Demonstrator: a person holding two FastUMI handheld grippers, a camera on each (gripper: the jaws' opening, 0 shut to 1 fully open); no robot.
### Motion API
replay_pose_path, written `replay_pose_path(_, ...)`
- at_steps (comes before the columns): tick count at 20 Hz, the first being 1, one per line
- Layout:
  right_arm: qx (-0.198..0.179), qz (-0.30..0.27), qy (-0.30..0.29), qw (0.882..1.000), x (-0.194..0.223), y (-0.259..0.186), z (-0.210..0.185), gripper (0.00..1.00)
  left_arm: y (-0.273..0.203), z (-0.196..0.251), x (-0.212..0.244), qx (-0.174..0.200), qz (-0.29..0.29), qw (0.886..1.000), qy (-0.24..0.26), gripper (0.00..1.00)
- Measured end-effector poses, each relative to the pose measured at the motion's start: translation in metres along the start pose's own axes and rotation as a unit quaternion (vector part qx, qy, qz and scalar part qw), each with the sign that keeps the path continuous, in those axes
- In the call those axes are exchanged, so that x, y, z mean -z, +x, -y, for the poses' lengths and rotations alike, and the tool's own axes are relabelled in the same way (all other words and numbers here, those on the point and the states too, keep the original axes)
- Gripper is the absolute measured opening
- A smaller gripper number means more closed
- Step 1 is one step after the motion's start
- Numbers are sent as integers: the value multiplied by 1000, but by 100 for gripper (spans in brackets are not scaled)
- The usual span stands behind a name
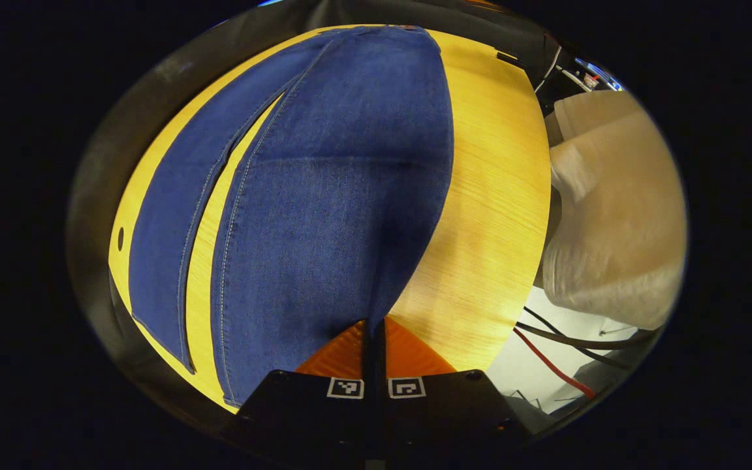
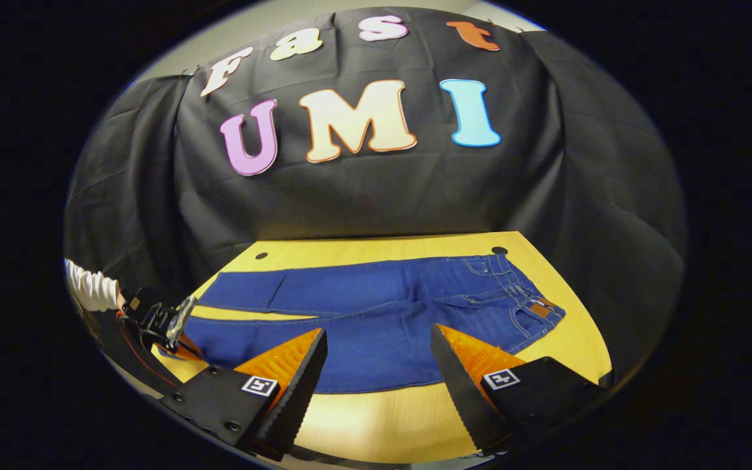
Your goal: Grasp the waist and the cuffs of the jeans and fold them to make the two legs overlap; first hold the waist and fold one-third of the jeans toward the cuffs, then hold the cuffs and fold the remaining one-third in the same direction to finish folding.
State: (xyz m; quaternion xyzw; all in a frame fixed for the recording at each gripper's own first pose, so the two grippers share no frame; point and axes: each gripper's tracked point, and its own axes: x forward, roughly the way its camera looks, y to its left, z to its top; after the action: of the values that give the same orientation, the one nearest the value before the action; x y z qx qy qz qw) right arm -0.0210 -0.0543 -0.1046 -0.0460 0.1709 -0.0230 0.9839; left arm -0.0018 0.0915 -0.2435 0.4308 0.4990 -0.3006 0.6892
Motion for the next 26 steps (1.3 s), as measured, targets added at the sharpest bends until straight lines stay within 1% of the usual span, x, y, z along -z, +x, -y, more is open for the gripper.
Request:
replay_pose_path(2, -13, -21, -36, 999, 9, 5, 8, 98, -1, -1, -1, 4, 2, 1000, -21, 0)
replay_pose_path(4, -21, -46, -84, 995, 22, 13, 24, 98, 0, 0, -1, 9, 5, 999, -42, 0)
replay_pose_path(5, -26, -68, -112, 991, 34, 17, 32, 95, 0, 0, -2, 8, 7, 999, -49, 0)
replay_pose_path(7, -46, -109, -162, 980, 52, 25, 48, 99, 0, -1, -1, 3, 11, 998, -58, 0)
replay_pose_path(9, -74, -153, -205, 964, 73, 33, 63, 100, -1, -4, 3, -2, 1, 998, -66, 0)
replay_pose_path(12, -99, -204, -265, 937, 90, 47, 94, 100, -1, -3, 2, -6, -19, 997, -68, 0)
replay_pose_path(15, -107, -251, -318, 908, 106, 65, 134, 100, 0, -3, 2, -7, -33, 996, -78, 0)
replay_pose_path(16, -106, -270, -335, 896, 111, 69, 149, 100, 0, -3, 1, -7, -38, 996, -80, 0)
replay_pose_path(18, -109, -288, -376, 874, 114, 82, 172, 100, 1, -3, 1, -6, -50, 995, -82, 0)
replay_pose_path(19, -113, -297, -388, 865, 119, 89, 182, 99, 1, -3, 1, -7, -55, 995, -82, 0)
replay_pose_path(24, -137, -348, -413, 830, 139, 110, 203, 99, 2, -4, 1, -8, -71, 994, -84, 0)
replay_pose_path(26, -144, -363, -419, 820, 148, 113, 209, 99, 2, -4, 1, -8, -75, 994, -85, 0)
